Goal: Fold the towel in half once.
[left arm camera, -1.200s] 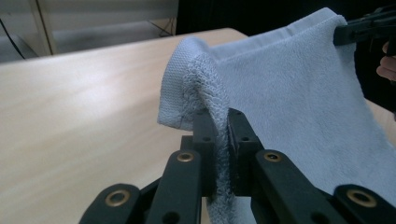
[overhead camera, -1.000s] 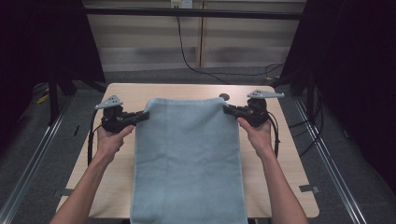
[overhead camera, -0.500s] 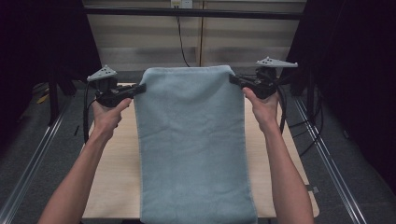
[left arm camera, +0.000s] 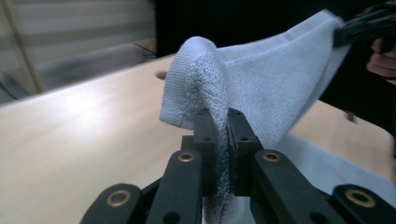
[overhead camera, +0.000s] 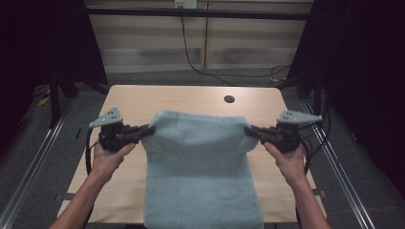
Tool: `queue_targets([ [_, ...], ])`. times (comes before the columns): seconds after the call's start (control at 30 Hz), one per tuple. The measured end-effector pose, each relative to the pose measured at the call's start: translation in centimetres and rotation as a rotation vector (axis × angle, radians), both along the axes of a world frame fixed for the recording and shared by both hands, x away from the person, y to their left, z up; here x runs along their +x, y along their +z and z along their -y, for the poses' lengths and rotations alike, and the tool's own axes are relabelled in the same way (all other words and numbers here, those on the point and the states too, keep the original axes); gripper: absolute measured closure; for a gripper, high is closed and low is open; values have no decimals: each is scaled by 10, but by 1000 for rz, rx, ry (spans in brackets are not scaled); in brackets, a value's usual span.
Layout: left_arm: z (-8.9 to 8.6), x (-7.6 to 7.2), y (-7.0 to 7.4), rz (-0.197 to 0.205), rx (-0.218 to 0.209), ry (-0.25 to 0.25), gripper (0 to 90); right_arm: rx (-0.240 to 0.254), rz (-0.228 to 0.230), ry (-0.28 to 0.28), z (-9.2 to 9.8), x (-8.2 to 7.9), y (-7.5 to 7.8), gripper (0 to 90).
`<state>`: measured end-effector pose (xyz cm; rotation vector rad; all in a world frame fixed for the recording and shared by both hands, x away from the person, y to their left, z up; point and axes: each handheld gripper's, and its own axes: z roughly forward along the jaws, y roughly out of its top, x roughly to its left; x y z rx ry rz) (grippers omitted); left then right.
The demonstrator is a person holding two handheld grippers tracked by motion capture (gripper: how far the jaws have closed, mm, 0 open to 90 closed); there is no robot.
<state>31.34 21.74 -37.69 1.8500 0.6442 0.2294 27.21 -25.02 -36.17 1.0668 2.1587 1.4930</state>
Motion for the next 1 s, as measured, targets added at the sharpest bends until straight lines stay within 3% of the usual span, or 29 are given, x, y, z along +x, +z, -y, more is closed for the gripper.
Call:
queue_targets([
  [0.13,-5,-30,-18,-74,9,-27,848,-4,-62,39,3,-31,-22,868],
  [0.2,-3,-46,-27,-84,50,-57,848,-23,-98,48,0,-45,-35,868],
  [0.27,-3,-61,-44,-140,81,-75,848,-5,-150,69,-2,-61,-49,868],
  [0.33,-3,-69,-62,-179,124,-78,848,-40,-186,76,-5,-72,-61,868],
  [0.4,-2,-75,-87,-257,154,-95,848,-49,-237,86,-8,-82,-78,868],
  [0.43,-1,-76,-94,-284,166,-97,847,-85,-273,88,-11,-85,-90,868],
  [0.53,5,-81,-111,-310,227,-111,846,-124,-336,97,-18,-88,-113,868],
  [0.63,5,-79,-118,-325,243,-106,846,-173,-366,104,-24,-86,-126,869],
  [0.7,6,-77,-121,-336,234,-105,848,-202,-356,102,-27,-83,-128,870],
  [0.77,8,-73,-120,-304,258,-87,849,-221,-342,96,-30,-80,-129,872],
  [0.83,9,-63,-121,-291,265,-63,849,-247,-326,93,-32,-74,-129,872],
  [1.0,8,-31,-124,-285,243,-12,848,-245,-327,67,-33,-43,-129,873],
])
